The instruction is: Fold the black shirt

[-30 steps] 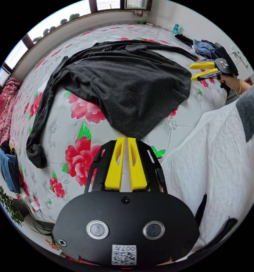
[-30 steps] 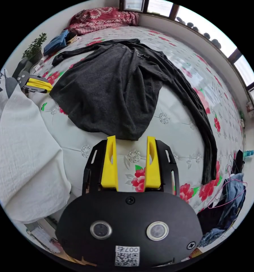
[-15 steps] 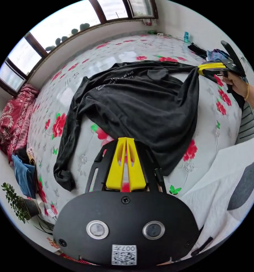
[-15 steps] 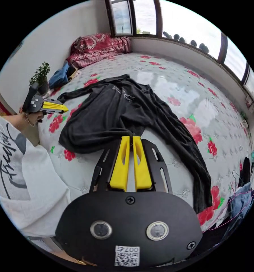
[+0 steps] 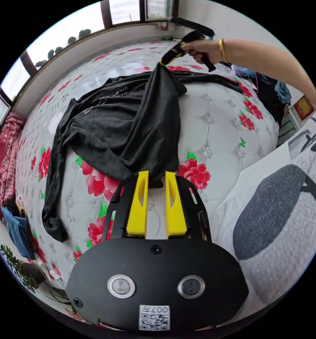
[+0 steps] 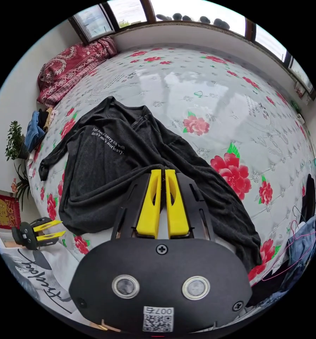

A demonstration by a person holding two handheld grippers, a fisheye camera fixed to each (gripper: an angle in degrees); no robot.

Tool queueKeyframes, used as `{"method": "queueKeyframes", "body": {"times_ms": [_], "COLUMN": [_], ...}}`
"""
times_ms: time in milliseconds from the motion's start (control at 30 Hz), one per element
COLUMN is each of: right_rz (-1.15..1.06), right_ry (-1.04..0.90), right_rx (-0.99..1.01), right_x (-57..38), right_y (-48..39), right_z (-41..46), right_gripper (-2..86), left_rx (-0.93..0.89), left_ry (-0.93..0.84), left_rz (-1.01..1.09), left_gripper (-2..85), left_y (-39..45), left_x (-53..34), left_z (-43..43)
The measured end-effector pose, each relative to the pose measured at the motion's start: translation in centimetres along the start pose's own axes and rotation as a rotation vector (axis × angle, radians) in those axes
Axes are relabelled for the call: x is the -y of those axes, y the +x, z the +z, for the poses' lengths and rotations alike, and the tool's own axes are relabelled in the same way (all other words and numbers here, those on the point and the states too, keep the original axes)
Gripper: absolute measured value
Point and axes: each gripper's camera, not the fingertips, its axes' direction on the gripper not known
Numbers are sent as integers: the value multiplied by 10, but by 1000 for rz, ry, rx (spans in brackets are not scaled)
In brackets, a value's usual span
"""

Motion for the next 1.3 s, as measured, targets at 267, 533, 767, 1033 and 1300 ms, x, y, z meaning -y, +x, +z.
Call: {"method": "queueKeyframes", "body": {"times_ms": [267,533,767,1033,1300], "right_rz": [18,-76,-200,-272,-168], "right_ry": [55,91,185,243,-1], "right_rx": [88,152,281,241,165], "right_x": [-23,-91,-181,-267,-285], "right_y": [17,27,-5,-68,-79], "right_z": [5,-34,-126,-225,-116], "right_gripper": [-2,-2,-2,-2,5], "left_rx": [29,14,55,177,-111], "left_ry": [-39,88,286,260,49], "left_rz": [183,-237,-338,-108,-85], "left_gripper": [25,-9,-10,-10,-9], "left_y": [23,-96,-152,-118,-133], "left_x": [18,3,-35,-70,-61], "left_z": [27,-35,-152,-270,-133]}}
